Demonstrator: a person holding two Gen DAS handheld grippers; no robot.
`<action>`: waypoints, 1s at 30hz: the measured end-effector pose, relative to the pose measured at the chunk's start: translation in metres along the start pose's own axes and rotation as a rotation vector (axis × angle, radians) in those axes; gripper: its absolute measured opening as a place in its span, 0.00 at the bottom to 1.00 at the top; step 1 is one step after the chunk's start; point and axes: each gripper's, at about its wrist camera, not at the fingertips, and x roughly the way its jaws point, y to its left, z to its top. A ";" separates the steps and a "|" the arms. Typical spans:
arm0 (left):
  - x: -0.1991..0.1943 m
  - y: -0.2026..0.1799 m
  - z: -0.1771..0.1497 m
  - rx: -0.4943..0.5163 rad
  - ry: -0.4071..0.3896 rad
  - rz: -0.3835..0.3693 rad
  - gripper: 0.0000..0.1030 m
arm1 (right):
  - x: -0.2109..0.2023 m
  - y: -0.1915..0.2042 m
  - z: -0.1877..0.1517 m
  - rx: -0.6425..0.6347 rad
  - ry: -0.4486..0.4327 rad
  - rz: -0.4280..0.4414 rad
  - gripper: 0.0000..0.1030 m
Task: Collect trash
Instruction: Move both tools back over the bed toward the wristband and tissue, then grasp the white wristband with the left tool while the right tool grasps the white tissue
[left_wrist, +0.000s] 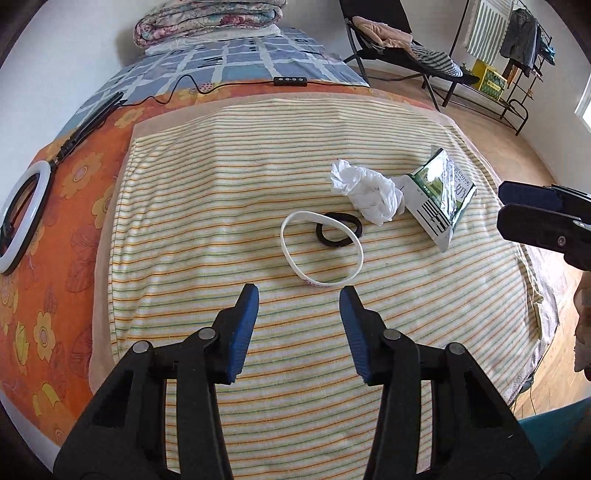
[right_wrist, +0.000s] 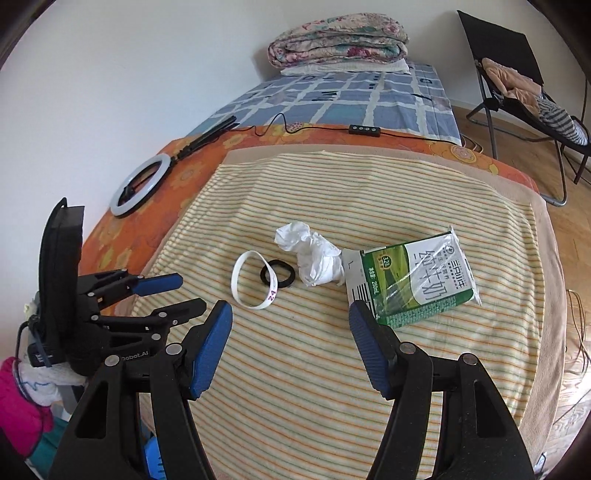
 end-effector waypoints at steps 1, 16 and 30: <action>0.004 0.000 0.003 0.004 0.002 0.003 0.44 | 0.005 0.000 0.004 -0.005 0.003 0.000 0.63; 0.053 0.012 0.023 -0.027 0.043 0.000 0.25 | 0.079 -0.022 0.037 0.023 0.077 0.028 0.51; 0.061 0.011 0.023 0.004 0.025 0.006 0.06 | 0.117 -0.015 0.037 -0.032 0.130 -0.015 0.39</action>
